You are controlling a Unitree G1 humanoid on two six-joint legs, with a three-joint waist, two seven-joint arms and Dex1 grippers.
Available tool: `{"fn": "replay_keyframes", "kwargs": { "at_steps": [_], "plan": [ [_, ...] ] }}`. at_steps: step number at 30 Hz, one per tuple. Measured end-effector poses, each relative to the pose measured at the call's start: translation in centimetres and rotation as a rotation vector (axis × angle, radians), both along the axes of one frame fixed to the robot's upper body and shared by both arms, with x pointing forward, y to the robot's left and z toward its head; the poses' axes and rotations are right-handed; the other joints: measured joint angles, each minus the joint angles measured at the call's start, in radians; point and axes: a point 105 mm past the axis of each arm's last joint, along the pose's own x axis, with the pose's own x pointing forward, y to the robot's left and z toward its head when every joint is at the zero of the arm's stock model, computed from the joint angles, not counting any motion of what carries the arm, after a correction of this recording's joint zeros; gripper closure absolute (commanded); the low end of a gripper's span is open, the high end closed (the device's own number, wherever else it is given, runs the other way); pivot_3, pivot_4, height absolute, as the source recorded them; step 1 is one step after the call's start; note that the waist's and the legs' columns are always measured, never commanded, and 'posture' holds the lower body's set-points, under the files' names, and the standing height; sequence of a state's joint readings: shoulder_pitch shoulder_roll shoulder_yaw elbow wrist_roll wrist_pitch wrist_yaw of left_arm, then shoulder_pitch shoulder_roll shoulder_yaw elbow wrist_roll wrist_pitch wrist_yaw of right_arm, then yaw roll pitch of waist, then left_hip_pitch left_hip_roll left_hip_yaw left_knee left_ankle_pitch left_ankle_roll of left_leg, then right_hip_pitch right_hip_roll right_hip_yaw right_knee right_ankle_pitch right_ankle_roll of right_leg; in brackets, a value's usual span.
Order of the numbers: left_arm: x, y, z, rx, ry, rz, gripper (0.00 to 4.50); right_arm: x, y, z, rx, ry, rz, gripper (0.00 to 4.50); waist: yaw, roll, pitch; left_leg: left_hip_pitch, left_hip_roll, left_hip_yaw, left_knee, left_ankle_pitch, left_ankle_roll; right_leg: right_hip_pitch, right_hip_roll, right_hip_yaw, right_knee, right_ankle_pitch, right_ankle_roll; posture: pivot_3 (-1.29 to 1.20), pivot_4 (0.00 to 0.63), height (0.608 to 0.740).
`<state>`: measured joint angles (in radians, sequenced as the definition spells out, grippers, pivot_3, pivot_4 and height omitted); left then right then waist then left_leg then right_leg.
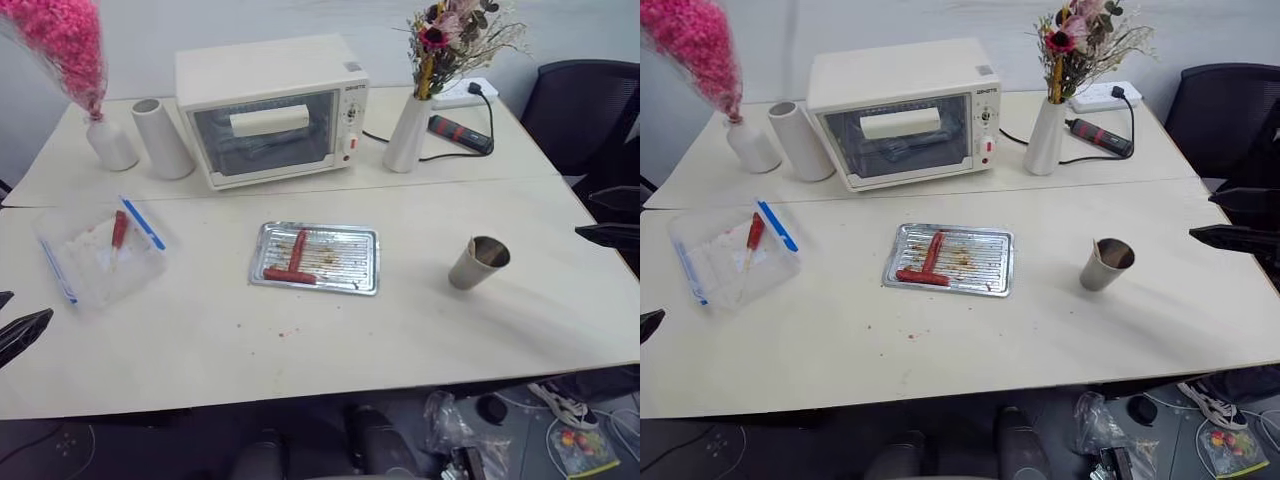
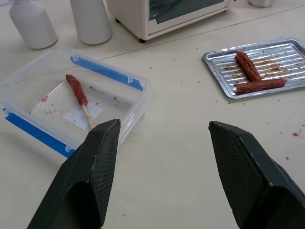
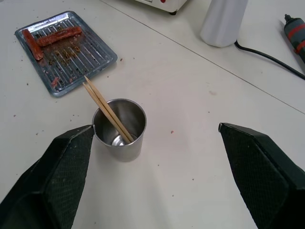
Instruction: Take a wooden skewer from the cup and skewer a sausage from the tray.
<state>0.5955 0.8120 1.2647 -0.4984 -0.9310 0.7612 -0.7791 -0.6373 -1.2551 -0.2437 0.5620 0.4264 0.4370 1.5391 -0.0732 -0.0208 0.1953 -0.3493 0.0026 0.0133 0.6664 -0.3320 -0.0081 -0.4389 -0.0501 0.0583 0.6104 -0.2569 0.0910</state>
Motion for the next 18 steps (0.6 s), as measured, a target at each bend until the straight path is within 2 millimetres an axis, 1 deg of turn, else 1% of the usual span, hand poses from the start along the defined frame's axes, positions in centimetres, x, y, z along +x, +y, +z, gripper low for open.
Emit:
{"fn": "replay_keyframes", "kwargs": {
  "at_steps": [4, 6, 10, 13, 18],
  "plan": [
    [0.1, 0.0, 0.1, 0.003, -0.003, 0.0, 1.36, 0.2, 0.4, 0.0, -0.001, -0.006, 0.014, 0.17, -0.002, 0.0, 0.0, 0.0, 0.002, 0.001, 0.0, -0.001, -0.001, -0.001, 0.002, 0.001, 0.0, 0.0, 0.0, 0.0, 0.15, 0.74],
    [0.1, 0.0, 0.1, 0.003, -0.004, 0.0, 1.36, 0.3, 0.5, -0.1, -0.002, -0.001, 0.018, 0.17, -0.003, 0.0, 0.0, 0.0, 0.008, 0.002, 0.0, -0.001, -0.001, -0.001, 0.003, 0.002, 0.0, 0.0, 0.0, 0.0, 0.15, 0.74],
    [0.0, 0.0, -0.1, -0.003, -0.008, 0.018, 1.36, 0.9, 1.3, -0.1, -0.002, -0.008, 0.048, 0.17, -0.007, 0.0, 0.0, 0.0, 0.009, 0.004, 0.0, -0.002, -0.002, -0.003, 0.005, 0.003, 0.0, 0.0, 0.0, 0.0, 0.15, 0.74],
    [0.0, -0.2, -0.3, -0.004, -0.005, 0.013, 1.36, 1.0, 1.4, -0.1, -0.008, -0.015, 0.054, 0.17, -0.007, 0.0, 0.0, -0.001, 0.009, 0.004, 0.0, -0.002, -0.003, -0.003, 0.005, 0.003, 0.001, 0.0, 0.001, 0.0, 0.15, 0.74],
    [0.4, -0.4, 0.0, -0.001, -0.027, 0.007, 1.36, 1.1, 1.5, -0.1, -0.013, -0.018, 0.052, 0.17, -0.007, 0.0, 0.0, -0.001, 0.01, 0.008, 0.0, -0.002, -0.003, -0.004, 0.005, 0.003, 0.001, 0.0, 0.001, 0.0, 0.15, 0.74]
  ]
}}
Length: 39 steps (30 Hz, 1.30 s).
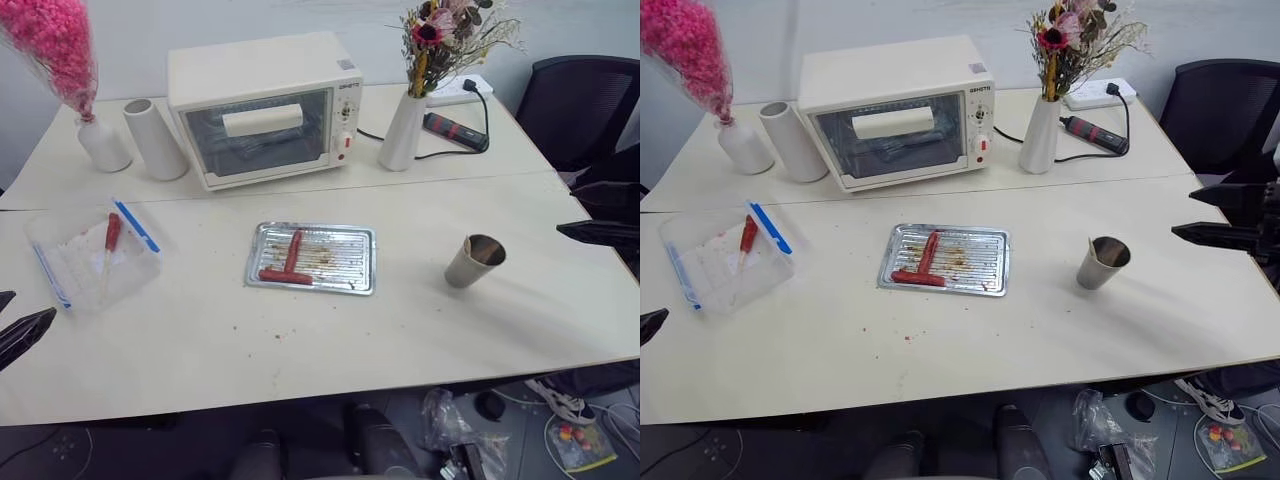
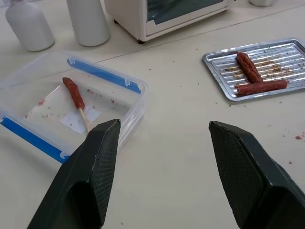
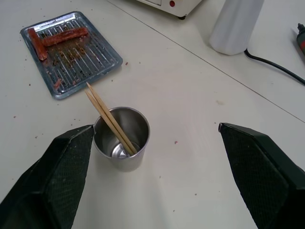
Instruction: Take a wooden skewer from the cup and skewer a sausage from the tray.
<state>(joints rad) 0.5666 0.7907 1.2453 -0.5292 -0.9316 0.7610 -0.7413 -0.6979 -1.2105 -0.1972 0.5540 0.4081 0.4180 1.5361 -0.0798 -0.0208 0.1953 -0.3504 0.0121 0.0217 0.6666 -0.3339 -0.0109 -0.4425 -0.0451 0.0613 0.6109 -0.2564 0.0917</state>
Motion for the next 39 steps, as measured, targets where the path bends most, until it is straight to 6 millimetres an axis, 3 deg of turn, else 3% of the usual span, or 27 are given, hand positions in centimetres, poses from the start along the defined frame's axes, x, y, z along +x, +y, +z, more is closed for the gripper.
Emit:
{"fn": "replay_keyframes", "kwargs": {
  "at_steps": [3, 8, 11, 15, 18, 23, 30, 39],
  "plan": [
    [0.8, -0.6, 0.1, -0.021, -0.021, -0.022, 1.18, 0.0, 0.0, -0.1, 0.012, 0.014, -0.011, 0.03, 0.0, 0.0, 0.0, 0.0, 0.0, 0.001, 0.0, 0.0, 0.0, 0.0, 0.0, 0.0, 0.0, 0.0, 0.001, 0.0, 0.15, 0.74],
    [1.8, -3.5, 0.6, -0.095, -0.027, -0.166, 0.02, -0.3, 0.9, -0.8, 0.011, 0.054, 0.0, 0.0, 0.002, 0.0, 0.0, 0.0, 0.001, 0.001, 0.0, -0.001, -0.001, 0.0, 0.0, 0.0, 0.002, 0.003, 0.005, 0.0, 0.15, 0.74],
    [2.6, -5.8, 1.1, -0.071, -0.018, -0.272, 0.02, -0.6, 1.7, -1.5, -0.013, 0.054, 0.017, 0.0, 0.004, 0.0, 0.0, 0.0, 0.001, 0.001, 0.0, -0.001, -0.001, -0.001, 0.0, 0.001, 0.003, 0.006, 0.011, 0.0, 0.15, 0.74],
    [3.5, -10.4, 1.6, -0.088, -0.001, -0.514, 0.02, -1.6, 3.2, -2.2, 0.014, 0.053, 0.02, 0.0, 0.013, 0.0, 0.0, 0.0, 0.0, 0.0, 0.001, -0.001, -0.001, -0.001, 0.001, 0.001, 0.005, 0.007, 0.012, 0.0, 0.15, 0.74],
    [3.9, -13.4, 1.6, -0.067, 0.018, -0.658, 0.0, -2.0, 4.8, -3.1, 0.05, 0.062, 0.029, 0.59, 0.021, 0.0, 0.0, 0.001, -0.002, 0.0, 0.001, -0.001, -0.001, -0.001, 0.002, 0.002, 0.006, 0.007, 0.012, 0.0, 0.15, 0.74],
    [5.0, -16.8, 2.4, -0.08, -0.017, -0.816, 0.0, -1.4, 6.8, -4.5, 0.119, 0.049, -0.024, 2.27, 0.024, 0.0, 0.0, 0.0, -0.003, 0.0, 0.002, -0.001, -0.001, -0.001, 0.004, 0.003, 0.008, 0.007, 0.013, 0.0, 0.15, 0.74],
    [5.9, -18.9, 1.5, -0.081, 0.005, -0.904, 0.0, -1.3, 8.0, -5.4, 0.129, 0.048, -0.067, 2.27, 0.026, 0.0, 0.0, -0.001, -0.003, 0.0, 0.003, -0.001, -0.001, -0.001, 0.004, 0.002, 0.007, 0.007, 0.013, 0.0, 0.15, 0.74],
    [6.9, -19.7, 2.0, -0.092, -0.035, -0.911, 0.0, -0.9, 8.7, -6.3, 0.145, 0.06, -0.086, 2.27, 0.027, -0.001, 0.0, -0.001, -0.003, -0.001, 0.003, -0.001, -0.001, -0.001, 0.004, 0.002, 0.007, 0.007, 0.013, 0.0, 0.15, 0.74]
  ]
}}
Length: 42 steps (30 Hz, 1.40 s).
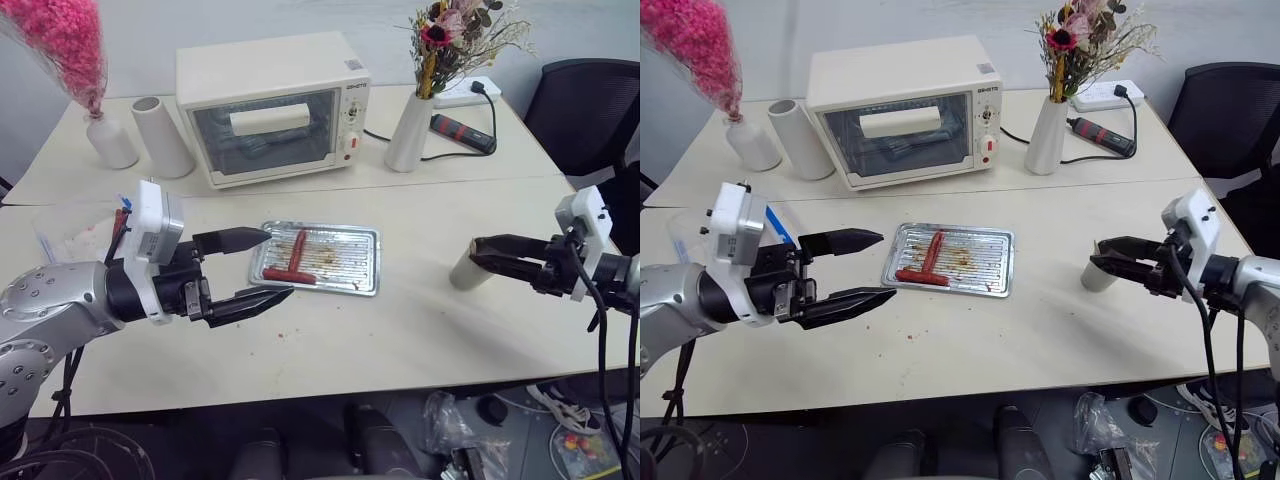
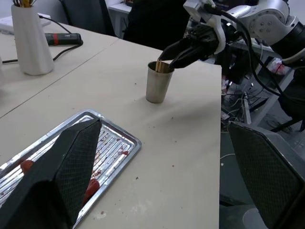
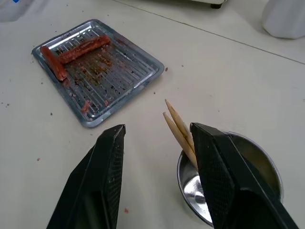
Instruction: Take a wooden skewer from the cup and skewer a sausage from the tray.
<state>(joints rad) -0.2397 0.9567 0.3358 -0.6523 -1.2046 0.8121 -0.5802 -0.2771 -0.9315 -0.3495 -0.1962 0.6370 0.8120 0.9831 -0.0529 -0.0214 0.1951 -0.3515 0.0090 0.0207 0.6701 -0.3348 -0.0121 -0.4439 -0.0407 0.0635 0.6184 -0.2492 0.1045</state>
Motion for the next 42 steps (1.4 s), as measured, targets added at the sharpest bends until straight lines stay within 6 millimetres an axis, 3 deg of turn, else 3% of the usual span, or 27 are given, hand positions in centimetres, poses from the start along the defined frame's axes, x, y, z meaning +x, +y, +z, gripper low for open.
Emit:
{"fn": "replay_keyframes", "kwargs": {
  "at_steps": [14, 26, 32, 42],
  "plan": [
    [0.3, -0.3, 1.1, 0.003, -0.05, 0.01, 0.0, 0.7, 0.8, -1.4, 0.006, 0.031, -0.011, 2.27, 0.0, 0.0, 0.0, -0.001, 0.0, -0.005, 0.001, 0.0, 0.0, 0.0, 0.0, 0.0, 0.0, 0.0, 0.0, 0.0, 0.15, 0.74],
    [1.1, -0.1, 1.2, 0.006, -0.044, 0.028, 0.0, 1.6, -0.5, -1.5, -0.011, 0.017, -0.091, 2.27, 0.001, 0.0, 0.0, -0.001, 0.0, -0.006, 0.001, 0.0, 0.0, 0.0, 0.0, -0.001, 0.0, 0.0, 0.0, 0.0, 0.15, 0.74],
    [1.2, -0.3, 1.0, 0.001, -0.042, 0.027, 0.0, 0.5, -1.3, -0.4, -0.03, 0.007, -0.091, 2.27, 0.005, -0.001, 0.0, -0.001, 0.0, -0.007, 0.001, 0.0, 0.0, 0.0, 0.0, -0.001, 0.0, 0.0, 0.0, 0.0, 0.15, 0.74],
    [1.0, -0.9, 0.7, -0.006, -0.025, -0.019, 0.0, -0.3, -1.0, -0.6, -0.029, 0.025, -0.087, 2.27, 0.007, -0.001, 0.0, -0.001, -0.001, -0.007, 0.002, 0.0, 0.0, 0.0, 0.0, -0.001, 0.0, 0.0, 0.001, 0.0, 0.15, 0.74]
  ]
}}
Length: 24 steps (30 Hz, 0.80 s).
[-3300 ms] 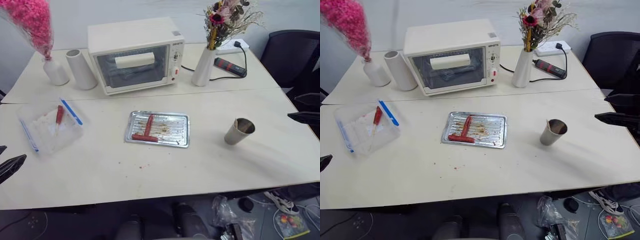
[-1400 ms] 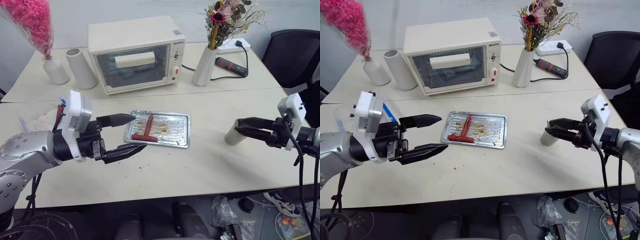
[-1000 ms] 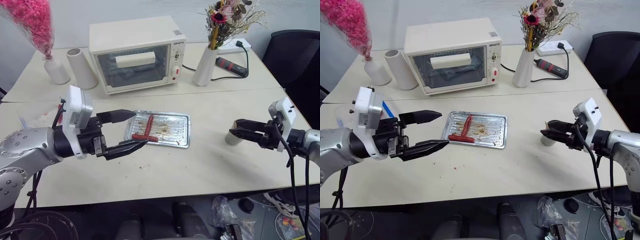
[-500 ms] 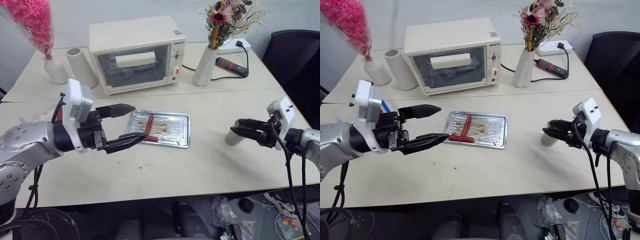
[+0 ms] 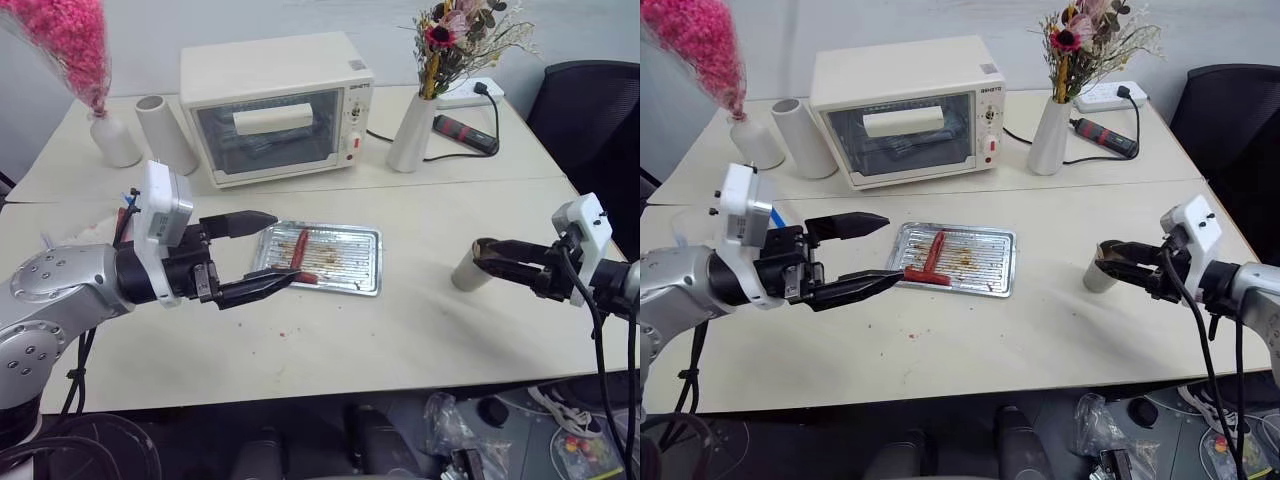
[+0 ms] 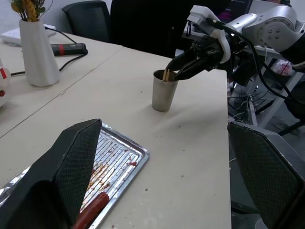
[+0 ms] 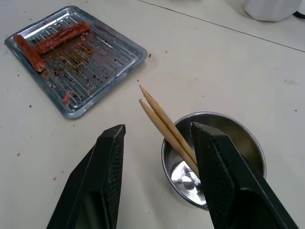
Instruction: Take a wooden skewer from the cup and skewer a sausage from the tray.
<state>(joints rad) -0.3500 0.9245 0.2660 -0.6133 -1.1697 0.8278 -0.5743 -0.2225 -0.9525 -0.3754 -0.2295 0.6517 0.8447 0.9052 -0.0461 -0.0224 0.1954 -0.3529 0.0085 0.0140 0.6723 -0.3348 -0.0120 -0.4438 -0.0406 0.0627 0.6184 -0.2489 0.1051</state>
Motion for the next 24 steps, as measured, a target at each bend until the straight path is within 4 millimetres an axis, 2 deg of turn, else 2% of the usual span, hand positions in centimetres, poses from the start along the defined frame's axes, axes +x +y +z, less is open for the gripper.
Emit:
{"fn": "replay_keyframes", "kwargs": {
  "at_steps": [6, 14, 24],
  "plan": [
    [0.0, -0.2, 0.2, 0.01, -0.015, -0.015, 0.0, 0.0, 0.1, 0.1, 0.004, 0.001, -0.001, 2.27, 0.001, 0.0, 0.0, 0.0, 0.0, 0.0, 0.0, 0.0, 0.0, 0.0, 0.0, 0.0, 0.0, 0.0, 0.0, 0.0, 0.15, 0.74],
    [0.4, 0.0, 0.3, 0.01, -0.023, -0.005, 0.0, -0.1, 1.4, -0.2, 0.027, -0.004, 0.033, 2.27, 0.003, 0.0, 0.0, 0.0, 0.0, 0.0, 0.0, 0.0, 0.0, 0.0, 0.0, 0.0, 0.0, 0.0, 0.0, 0.0, 0.15, 0.74],
    [0.4, 0.1, 0.3, 0.008, -0.023, -0.003, 0.0, -0.2, 1.3, -0.5, 0.029, 0.007, 0.03, 2.27, 0.014, 0.0, 0.0, 0.0, 0.0, 0.0, 0.001, 0.0, 0.0, 0.0, 0.0, 0.0, 0.0, 0.0, 0.0, 0.0, 0.15, 0.74]
  ]
}}
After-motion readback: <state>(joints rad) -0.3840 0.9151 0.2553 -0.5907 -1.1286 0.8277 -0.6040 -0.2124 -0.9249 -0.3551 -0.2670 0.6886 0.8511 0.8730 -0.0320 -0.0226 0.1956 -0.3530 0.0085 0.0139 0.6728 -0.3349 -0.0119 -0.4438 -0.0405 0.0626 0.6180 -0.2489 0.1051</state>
